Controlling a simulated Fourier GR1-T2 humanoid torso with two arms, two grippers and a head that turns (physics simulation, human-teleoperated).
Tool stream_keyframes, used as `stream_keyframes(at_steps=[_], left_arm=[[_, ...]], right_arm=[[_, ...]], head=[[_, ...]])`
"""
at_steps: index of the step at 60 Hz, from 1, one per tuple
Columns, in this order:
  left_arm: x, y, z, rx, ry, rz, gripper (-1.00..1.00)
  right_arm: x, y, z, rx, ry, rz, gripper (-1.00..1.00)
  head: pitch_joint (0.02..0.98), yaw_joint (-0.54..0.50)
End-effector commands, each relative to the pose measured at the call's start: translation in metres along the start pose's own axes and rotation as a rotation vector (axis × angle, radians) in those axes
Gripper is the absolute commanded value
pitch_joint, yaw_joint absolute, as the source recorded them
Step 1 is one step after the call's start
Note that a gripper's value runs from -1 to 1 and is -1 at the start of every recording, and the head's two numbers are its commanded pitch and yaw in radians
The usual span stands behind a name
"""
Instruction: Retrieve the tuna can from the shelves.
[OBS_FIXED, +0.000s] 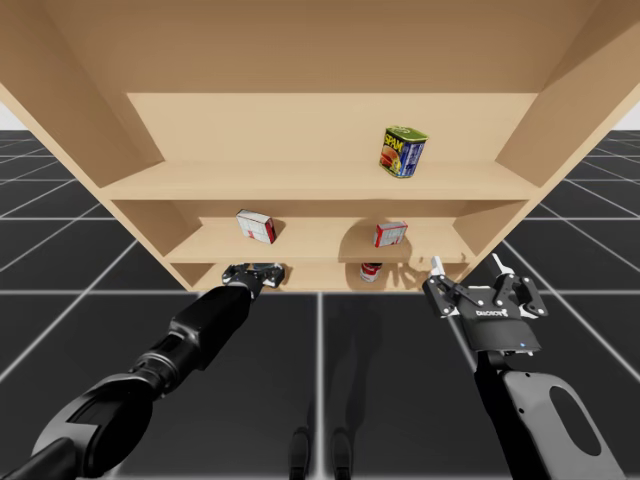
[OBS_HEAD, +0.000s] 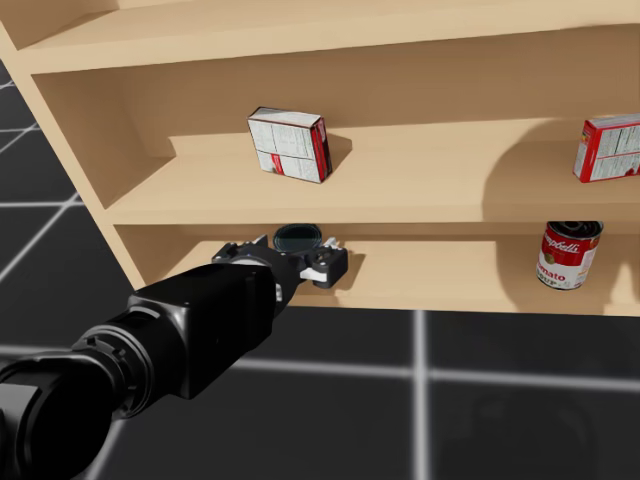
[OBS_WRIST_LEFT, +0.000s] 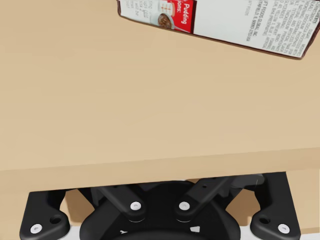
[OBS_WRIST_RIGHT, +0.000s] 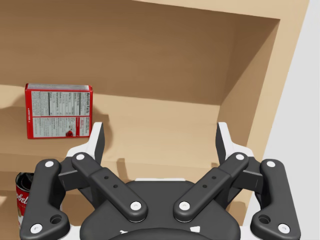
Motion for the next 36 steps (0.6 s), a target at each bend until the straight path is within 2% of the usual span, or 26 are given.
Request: stream_keyframes(at_steps=[1, 4, 7, 8, 10, 13, 14, 16, 19, 30, 36], left_arm=[[-0.007, 0.002, -0.013, -0.004, 0.017, 0.009, -1.0], [-0.008, 0.002, -0.014, -0.006, 0.018, 0.01, -0.97], [-0.009, 0.002, -0.015, -0.007, 0.018, 0.011, -0.77], [-0.009, 0.002, -0.015, -0.005, 0.018, 0.011, -0.55], [-0.009, 0.002, -0.015, -0.005, 0.019, 0.014, -0.37], [-0.009, 0.003, -0.015, -0.005, 0.016, 0.022, 0.26], [-0.009, 0.003, -0.015, -0.005, 0.015, 0.021, 0.67], [-0.008, 0.002, -0.014, -0.008, 0.01, 0.022, 0.79], [-0.007, 0.002, -0.013, -0.013, 0.004, 0.026, 0.89], [0.0, 0.002, -0.005, -0.021, -0.038, 0.026, 0.92], [0.005, 0.0, 0.005, -0.017, -0.076, 0.006, 0.93]], right_arm=[[0.0, 0.0, 0.0, 0.0, 0.0, -0.001, -1.0], [0.0, 0.0, 0.0, 0.0, 0.0, -0.001, -1.0], [0.0, 0.0, 0.0, 0.0, 0.0, -0.001, -1.0], [0.0, 0.0, 0.0, 0.0, 0.001, -0.001, -1.0], [0.0, 0.0, 0.0, 0.0, 0.001, -0.001, -1.0], [0.0, 0.0, 0.0, 0.0, 0.0, -0.002, -1.0], [0.0, 0.0, 0.0, 0.0, 0.0, -0.002, -1.0], [0.0, 0.0, 0.0, 0.0, 0.001, -0.001, -1.0], [0.0, 0.0, 0.0, 0.0, 0.001, -0.001, -1.0], [0.0, 0.0, 0.0, 0.0, 0.0, -0.001, -1.0], [0.0, 0.0, 0.0, 0.0, 0.001, -0.002, -1.0]], head=[[0.721, 0.2], [0.722, 0.2], [0.722, 0.2], [0.722, 0.2], [0.722, 0.2], [0.721, 0.2], [0.721, 0.2], [0.72, 0.2], [0.72, 0.2], [0.721, 0.2], [0.719, 0.2]])
